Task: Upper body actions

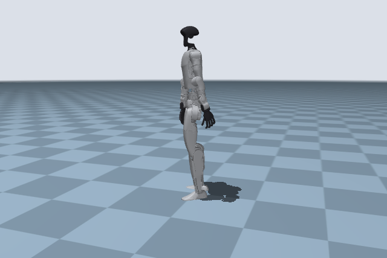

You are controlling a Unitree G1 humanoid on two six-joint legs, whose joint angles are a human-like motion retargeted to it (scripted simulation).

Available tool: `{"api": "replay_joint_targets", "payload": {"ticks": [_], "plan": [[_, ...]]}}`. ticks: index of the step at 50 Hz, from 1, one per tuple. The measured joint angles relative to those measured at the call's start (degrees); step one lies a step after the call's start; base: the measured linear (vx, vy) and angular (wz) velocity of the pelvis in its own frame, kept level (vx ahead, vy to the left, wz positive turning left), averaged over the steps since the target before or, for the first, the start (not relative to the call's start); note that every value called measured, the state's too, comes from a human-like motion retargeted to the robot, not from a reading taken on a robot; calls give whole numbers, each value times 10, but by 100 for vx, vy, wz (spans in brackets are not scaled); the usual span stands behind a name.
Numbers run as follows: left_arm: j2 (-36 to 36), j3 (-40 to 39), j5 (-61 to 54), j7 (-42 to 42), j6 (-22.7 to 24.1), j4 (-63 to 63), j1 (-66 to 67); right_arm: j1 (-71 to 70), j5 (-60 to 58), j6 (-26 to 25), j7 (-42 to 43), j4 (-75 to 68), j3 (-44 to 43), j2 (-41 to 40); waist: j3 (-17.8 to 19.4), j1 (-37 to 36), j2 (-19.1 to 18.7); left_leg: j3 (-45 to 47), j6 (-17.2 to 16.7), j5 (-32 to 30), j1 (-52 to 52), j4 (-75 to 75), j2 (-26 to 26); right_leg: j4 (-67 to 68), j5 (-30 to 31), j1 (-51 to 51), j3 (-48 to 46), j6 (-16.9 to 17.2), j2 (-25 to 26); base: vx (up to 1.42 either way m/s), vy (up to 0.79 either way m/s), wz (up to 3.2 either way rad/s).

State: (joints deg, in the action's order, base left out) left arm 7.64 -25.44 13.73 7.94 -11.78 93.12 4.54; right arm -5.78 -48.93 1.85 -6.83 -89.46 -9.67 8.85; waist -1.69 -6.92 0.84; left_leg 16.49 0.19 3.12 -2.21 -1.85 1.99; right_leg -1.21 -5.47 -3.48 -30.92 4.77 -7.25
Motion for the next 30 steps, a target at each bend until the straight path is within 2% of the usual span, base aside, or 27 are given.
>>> {"api": "replay_joint_targets", "payload": {"ticks": [10, 17, 22, 30], "plan": [[10, 15, -3, 1, -1, 6, -13, 4, -17, 2, 2, -14, 12, -6, -3, 15, -1, 17, 2, 8, 7, 3, -6, 5, 7, 14, 21, -3, 4, -2, -3, -20], [7, 35, -4, 7, 3, -4, -18, 9, -31, -5, 11, -28, 13, -6, -11, 61, -6, 63, -1, 30, 23, 5, -23, 21, 20, 58, 91, -12, 17, -10, -12, -93], [-2, 34, -11, 13, 9, -18, -5, 0, -35, -6, 12, -31, 14, -7, -15, 99, -14, 129, -12, 54, 46, 6, -44, 38, 39, 105, 178, -20, 40, -14, -18, -176], [-12, 29, -8, 15, 14, -13, 35, -31, -32, -2, 3, -24, 14, -14, -26, 195, -32, 335, -50, 90, 108, 24, -64, 45, 100, 178, 304, -18, 98, -24, -20, -223]]}}
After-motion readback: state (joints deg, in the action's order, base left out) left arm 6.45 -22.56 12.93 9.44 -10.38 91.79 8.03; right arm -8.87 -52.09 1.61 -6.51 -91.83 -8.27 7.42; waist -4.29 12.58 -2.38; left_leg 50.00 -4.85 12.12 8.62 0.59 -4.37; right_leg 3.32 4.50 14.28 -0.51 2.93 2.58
